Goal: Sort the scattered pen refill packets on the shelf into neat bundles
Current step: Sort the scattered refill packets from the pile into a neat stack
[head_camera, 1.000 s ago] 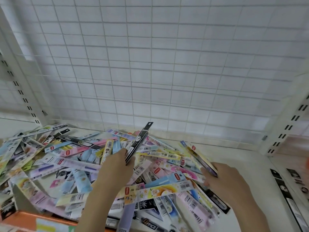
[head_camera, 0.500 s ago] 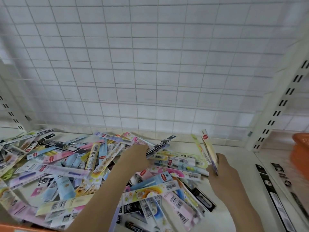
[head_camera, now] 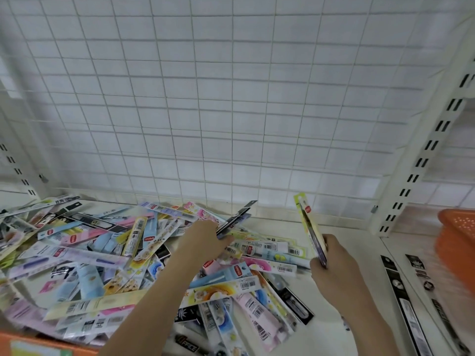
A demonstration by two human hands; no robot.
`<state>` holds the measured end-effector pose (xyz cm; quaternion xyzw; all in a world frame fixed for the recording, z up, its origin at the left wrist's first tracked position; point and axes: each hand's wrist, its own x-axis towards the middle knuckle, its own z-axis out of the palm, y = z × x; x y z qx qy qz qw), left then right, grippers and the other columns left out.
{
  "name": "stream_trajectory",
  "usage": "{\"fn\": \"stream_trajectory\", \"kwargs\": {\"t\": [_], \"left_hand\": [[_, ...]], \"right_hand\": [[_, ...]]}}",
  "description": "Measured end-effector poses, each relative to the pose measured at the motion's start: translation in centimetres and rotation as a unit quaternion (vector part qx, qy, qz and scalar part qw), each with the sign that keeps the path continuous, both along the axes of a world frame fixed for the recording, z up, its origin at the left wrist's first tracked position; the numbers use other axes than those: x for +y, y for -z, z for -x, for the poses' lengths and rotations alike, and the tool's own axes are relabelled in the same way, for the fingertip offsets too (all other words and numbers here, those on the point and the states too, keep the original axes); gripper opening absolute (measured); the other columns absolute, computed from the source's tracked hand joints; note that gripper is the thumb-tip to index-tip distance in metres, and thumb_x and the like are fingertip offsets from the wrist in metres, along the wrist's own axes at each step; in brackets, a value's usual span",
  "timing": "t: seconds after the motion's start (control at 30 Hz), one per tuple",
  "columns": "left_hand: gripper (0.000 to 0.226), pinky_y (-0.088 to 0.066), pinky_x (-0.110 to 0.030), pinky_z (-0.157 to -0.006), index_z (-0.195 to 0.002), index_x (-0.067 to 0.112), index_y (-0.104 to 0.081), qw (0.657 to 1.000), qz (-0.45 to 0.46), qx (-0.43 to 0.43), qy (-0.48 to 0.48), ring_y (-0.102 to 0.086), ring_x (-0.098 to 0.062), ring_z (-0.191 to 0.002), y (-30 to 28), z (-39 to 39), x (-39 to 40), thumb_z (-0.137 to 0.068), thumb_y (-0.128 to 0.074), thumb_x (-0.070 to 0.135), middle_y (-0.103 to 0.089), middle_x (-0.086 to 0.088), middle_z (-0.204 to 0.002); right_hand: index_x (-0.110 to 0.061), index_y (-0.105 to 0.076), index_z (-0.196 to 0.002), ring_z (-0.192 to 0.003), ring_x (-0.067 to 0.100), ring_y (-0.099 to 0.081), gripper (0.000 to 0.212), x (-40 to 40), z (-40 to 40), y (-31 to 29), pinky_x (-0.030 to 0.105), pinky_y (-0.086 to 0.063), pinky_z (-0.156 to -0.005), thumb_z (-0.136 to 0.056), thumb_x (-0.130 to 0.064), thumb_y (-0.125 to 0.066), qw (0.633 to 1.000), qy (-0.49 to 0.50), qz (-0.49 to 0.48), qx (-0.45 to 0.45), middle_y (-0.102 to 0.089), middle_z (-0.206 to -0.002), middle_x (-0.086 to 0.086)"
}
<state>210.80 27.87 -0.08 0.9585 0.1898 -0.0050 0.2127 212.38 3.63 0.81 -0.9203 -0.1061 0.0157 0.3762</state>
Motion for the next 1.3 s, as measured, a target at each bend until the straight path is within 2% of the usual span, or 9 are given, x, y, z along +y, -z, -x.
{"fn": "stream_trajectory", "kwargs": {"t": [0.13,0.27,0.4,0.47,0.53,0.67,0.87,1.03,1.3], "left_hand": [[0.036,-0.038,-0.023,-0.047,-0.061,0.015,-0.042,0.999,0.019,-0.003,-0.046,-0.050,-0.017,-0.053,-0.4,0.0,-0.6,-0.080,-0.064,0.038,-0.059,-0.005,-0.066],[0.027,-0.031,-0.024,-0.045,-0.065,0.015,-0.035,0.996,0.036,-0.045,-0.062,-0.040,-0.015,-0.051,-1.7,0.8,-1.7,-0.082,-0.056,0.014,-0.043,-0.002,-0.061],[0.010,-0.030,-0.026,-0.047,-0.082,0.013,-0.039,0.979,0.126,-0.148,-0.067,-0.041,-0.018,-0.053,-2.9,2.1,-3.6,-0.087,-0.048,0.010,-0.045,-0.004,-0.066],[0.007,-0.033,-0.026,-0.049,-0.088,0.012,-0.042,0.966,0.198,-0.153,-0.058,-0.039,-0.018,-0.050,-3.4,2.6,-5.0,-0.092,-0.045,0.017,-0.044,-0.004,-0.063],[0.030,-0.032,-0.026,-0.048,-0.072,0.013,-0.037,0.955,0.261,-0.134,-0.043,-0.031,-0.015,-0.045,-3.6,2.9,-6.6,-0.096,-0.042,0.031,-0.033,0.000,-0.054],[0.047,-0.024,-0.019,-0.040,-0.058,0.017,-0.025,0.952,0.270,-0.139,-0.025,-0.025,-0.008,-0.034,-4.0,3.2,-10.3,-0.095,-0.041,0.042,-0.024,0.007,-0.044],[0.050,-0.025,-0.026,-0.047,-0.056,0.022,-0.030,0.929,0.331,-0.164,-0.021,-0.031,-0.011,-0.046,-3.3,2.2,-15.5,-0.091,-0.035,0.057,-0.032,0.006,-0.051],[0.038,-0.032,-0.008,-0.035,-0.071,0.015,-0.040,0.911,0.377,-0.163,-0.022,-0.045,-0.007,-0.043,-2.4,1.1,-19.1,-0.096,-0.037,0.043,-0.044,0.004,-0.060],[0.040,-0.038,-0.030,-0.058,-0.079,0.016,-0.048,0.927,0.365,-0.087,0.007,-0.048,-0.017,-0.056,0.9,0.1,-23.1,-0.092,-0.038,0.053,-0.054,-0.003,-0.070]], "right_hand": [[-0.014,-0.042,-0.101,-0.058,0.015,-0.044,0.016,-0.8,0.0,-0.1,0.023,-0.027,-0.046,-0.089,-0.004,-0.045,1.000,-0.012,-0.007,0.006,-0.045,-0.069,0.002],[-0.013,-0.042,-0.094,-0.056,0.019,-0.048,0.006,-1.7,-0.2,-0.1,0.025,-0.031,-0.045,-0.092,-0.014,-0.048,1.000,-0.005,-0.019,0.007,-0.049,-0.066,0.004],[-0.008,-0.046,-0.082,-0.070,0.027,-0.063,0.032,-2.4,-0.6,-0.3,0.034,-0.047,-0.061,-0.090,-0.038,-0.055,0.999,0.008,-0.035,-0.001,-0.060,-0.072,0.011],[-0.008,-0.045,-0.073,-0.069,0.025,-0.062,0.039,-2.8,-0.7,-0.5,0.033,-0.044,-0.060,-0.089,-0.042,-0.054,0.999,0.012,-0.039,-0.013,-0.059,-0.069,0.010],[-0.013,-0.040,-0.065,-0.060,0.018,-0.054,0.041,-3.3,-0.7,-0.8,0.028,-0.035,-0.050,-0.090,-0.043,-0.053,0.999,0.010,-0.027,-0.032,-0.051,-0.060,0.004],[-0.017,-0.034,-0.058,-0.054,0.018,-0.044,0.045,-5.0,-1.0,-1.1,0.029,-0.031,-0.049,-0.092,-0.040,-0.050,0.997,0.030,-0.038,-0.062,-0.042,-0.055,0.001],[-0.015,-0.033,-0.053,-0.050,0.021,-0.041,0.047,-9.2,-1.6,-2.4,0.030,-0.025,-0.049,-0.093,-0.032,-0.050,0.995,0.062,-0.048,-0.062,-0.038,-0.051,0.003],[-0.014,-0.029,-0.059,-0.051,0.021,-0.036,0.039,-14.1,-2.8,-2.1,0.031,-0.023,-0.053,-0.089,-0.021,-0.053,0.996,0.089,-0.020,-0.012,-0.033,-0.053,0.004],[-0.014,-0.041,-0.093,-0.054,0.022,-0.049,0.021,-16.7,-4.1,1.1,0.028,-0.028,-0.052,-0.089,-0.025,-0.058,0.990,0.113,-0.001,0.088,-0.047,-0.068,0.012]]}}
